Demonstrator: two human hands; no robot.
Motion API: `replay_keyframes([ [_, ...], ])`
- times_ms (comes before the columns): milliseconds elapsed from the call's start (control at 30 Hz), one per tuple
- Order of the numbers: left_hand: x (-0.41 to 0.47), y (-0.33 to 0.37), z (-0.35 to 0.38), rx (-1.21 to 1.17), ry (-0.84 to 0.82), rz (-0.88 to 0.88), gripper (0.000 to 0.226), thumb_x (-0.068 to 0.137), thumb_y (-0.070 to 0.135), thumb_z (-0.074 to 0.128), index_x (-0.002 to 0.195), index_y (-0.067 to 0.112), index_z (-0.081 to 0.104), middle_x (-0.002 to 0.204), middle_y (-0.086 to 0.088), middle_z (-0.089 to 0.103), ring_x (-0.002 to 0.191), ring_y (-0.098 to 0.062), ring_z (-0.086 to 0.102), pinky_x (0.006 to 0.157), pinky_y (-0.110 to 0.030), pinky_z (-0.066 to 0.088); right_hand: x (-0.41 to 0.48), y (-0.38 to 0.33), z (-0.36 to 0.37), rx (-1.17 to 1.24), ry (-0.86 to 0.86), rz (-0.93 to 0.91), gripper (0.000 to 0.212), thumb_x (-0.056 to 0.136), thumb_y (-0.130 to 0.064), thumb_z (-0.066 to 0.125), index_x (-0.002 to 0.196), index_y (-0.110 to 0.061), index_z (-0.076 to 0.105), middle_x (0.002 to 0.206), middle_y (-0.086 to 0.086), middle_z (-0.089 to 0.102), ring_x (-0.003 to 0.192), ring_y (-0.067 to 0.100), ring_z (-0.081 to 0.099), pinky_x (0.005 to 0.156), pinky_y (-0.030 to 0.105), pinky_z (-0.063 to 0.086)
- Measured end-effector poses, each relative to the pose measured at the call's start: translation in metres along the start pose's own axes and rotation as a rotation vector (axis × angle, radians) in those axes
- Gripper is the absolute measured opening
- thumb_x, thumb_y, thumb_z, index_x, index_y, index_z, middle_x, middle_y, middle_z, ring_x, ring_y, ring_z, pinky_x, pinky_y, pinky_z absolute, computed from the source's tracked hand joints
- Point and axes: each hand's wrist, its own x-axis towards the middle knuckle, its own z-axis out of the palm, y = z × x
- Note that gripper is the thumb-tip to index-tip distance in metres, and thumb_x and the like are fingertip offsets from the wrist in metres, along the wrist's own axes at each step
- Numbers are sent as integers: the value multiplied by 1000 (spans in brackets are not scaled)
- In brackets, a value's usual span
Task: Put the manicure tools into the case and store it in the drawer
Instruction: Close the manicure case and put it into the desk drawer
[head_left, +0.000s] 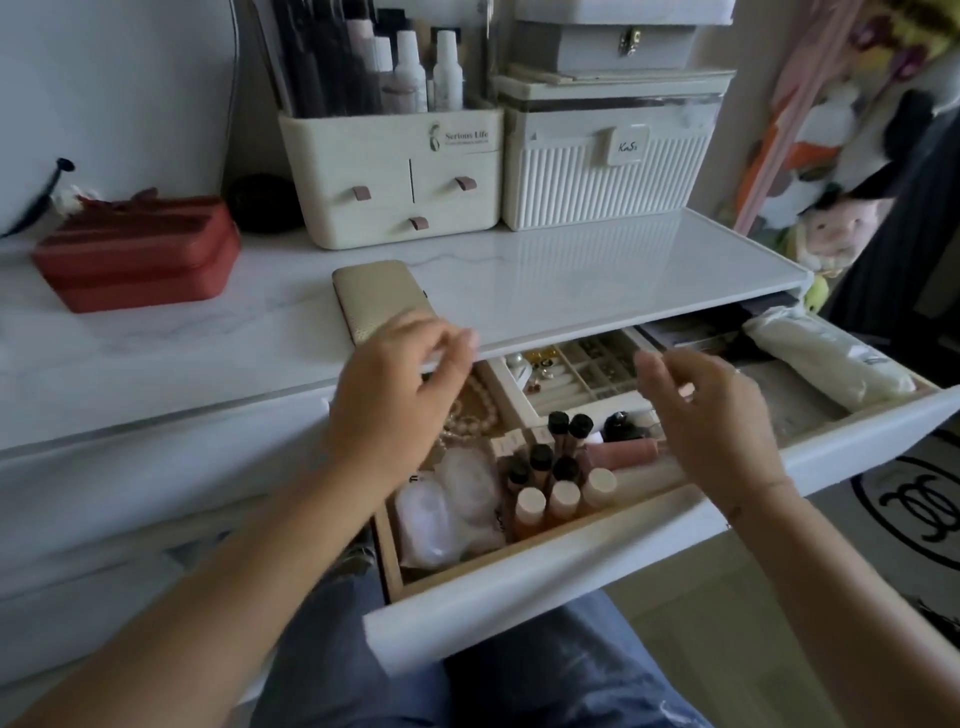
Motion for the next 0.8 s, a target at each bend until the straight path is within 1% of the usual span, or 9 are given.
replay_keyframes([
  [100, 31, -37, -15, 63, 94, -319, 31, 93, 33, 51, 116, 14, 59, 122, -2, 53, 114, -15, 51, 94, -21, 35, 49, -51, 23, 328, -245, 10, 26, 89, -38, 53, 93, -16, 67, 86, -5, 67, 79, 5, 61, 70, 17, 49],
  [167, 42, -60, -17, -37, 37, -629, 40, 91, 36, 53, 126, 16, 52, 131, -2, 50, 118, -17, 49, 92, -23, 34, 77, -80, 48, 609, -464, 88, 31, 91, -32, 54, 112, -9, 62, 106, 2, 65, 101, 16, 62, 91, 32, 51],
  [267, 54, -68, -20, -450, 54, -820, 19, 88, 23, 57, 104, 13, 59, 106, -5, 62, 94, -16, 55, 74, -22, 40, 103, -115, 86, 799, -695, 263, 35, 93, -22, 52, 119, 2, 52, 98, 5, 55, 100, 23, 57, 96, 34, 48],
  [333, 64, -62, -23, -724, 97, -900, 4, 89, 12, 55, 89, 11, 59, 85, -4, 61, 76, -13, 59, 65, -21, 46, 112, -127, 106, 811, -726, 335, 27, 91, -20, 55, 109, 0, 54, 86, 8, 48, 81, 21, 52, 78, 29, 50],
  [433, 72, -59, -28, -851, 145, -1044, 9, 87, 6, 57, 79, 10, 58, 71, -3, 58, 44, -5, 58, 42, -15, 45, 121, -127, 119, 764, -731, 385, 27, 89, -20, 58, 105, 1, 56, 87, 12, 50, 71, 20, 50, 64, 27, 48],
  [500, 70, -55, -26, -823, 61, -1053, 15, 82, 5, 63, 96, 8, 60, 81, -7, 63, 54, -10, 65, 49, -21, 51, 122, -120, 114, 774, -764, 431, 17, 89, -17, 58, 97, -2, 56, 80, 10, 52, 62, 17, 51, 51, 23, 48],
  [567, 65, -49, -22, -831, -63, -999, 62, 69, 7, 73, 126, 12, 50, 109, -7, 62, 85, -17, 66, 72, -32, 55, 120, -106, 98, 812, -813, 470, 14, 90, -20, 56, 94, -6, 54, 76, 7, 53, 57, 14, 52, 45, 21, 46],
  [633, 63, -37, -16, -881, -207, -922, 91, 58, 11, 76, 140, 19, 37, 129, 0, 51, 101, -19, 62, 77, -33, 55, 116, -83, 73, 866, -846, 484, 24, 94, -31, 48, 99, -8, 52, 76, 7, 57, 59, 14, 54, 45, 21, 45],
  [800, 65, 1, 15, -967, -519, -844, 83, 56, 9, 75, 134, 14, 47, 125, -6, 58, 108, -24, 61, 88, -35, 54, 94, -15, 6, 980, -717, 606, 26, 96, -29, 44, 80, -9, 50, 62, 5, 59, 48, 14, 56, 44, 20, 45],
])
